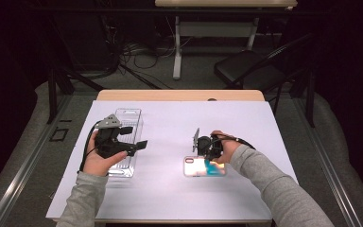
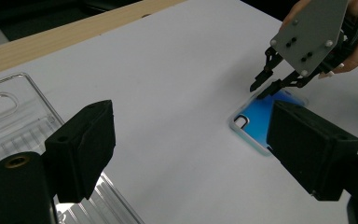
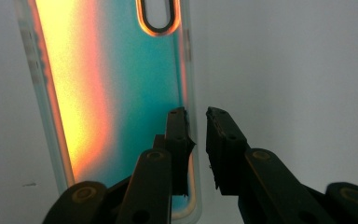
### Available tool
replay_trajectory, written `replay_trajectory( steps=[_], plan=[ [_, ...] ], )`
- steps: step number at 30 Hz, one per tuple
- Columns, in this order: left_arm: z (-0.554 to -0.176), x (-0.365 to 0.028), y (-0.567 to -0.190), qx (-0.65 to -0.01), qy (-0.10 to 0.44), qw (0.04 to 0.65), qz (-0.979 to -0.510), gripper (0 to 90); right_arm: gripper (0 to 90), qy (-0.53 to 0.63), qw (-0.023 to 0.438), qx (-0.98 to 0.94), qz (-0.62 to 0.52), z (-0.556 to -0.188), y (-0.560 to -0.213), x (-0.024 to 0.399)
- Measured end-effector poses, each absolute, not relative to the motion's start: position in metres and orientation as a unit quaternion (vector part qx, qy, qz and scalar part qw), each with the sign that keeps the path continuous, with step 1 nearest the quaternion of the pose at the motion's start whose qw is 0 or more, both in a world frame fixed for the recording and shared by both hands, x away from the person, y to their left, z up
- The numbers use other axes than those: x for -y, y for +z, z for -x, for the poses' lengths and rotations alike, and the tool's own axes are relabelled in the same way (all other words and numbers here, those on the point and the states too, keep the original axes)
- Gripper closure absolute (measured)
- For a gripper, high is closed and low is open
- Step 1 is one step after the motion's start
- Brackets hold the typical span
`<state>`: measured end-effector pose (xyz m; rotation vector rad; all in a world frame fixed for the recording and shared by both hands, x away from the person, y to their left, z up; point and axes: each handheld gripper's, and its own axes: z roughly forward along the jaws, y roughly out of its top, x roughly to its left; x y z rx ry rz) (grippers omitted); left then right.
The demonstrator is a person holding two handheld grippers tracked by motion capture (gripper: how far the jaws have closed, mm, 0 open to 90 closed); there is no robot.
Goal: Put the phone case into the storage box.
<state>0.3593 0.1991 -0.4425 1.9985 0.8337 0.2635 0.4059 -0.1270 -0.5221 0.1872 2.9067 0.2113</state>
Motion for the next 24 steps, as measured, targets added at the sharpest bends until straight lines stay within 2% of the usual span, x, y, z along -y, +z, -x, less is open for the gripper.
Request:
replay_trajectory(
  steps=[24],
  plan=[
    [-0.3596, -0.1999, -0.4431, -0.343, 0.107, 0.465, -0.809, 15.7, 87.7, 0.057, 0.110, -0.991, -0.045, -0.4071, -0.5272, 0.1261]
  ],
)
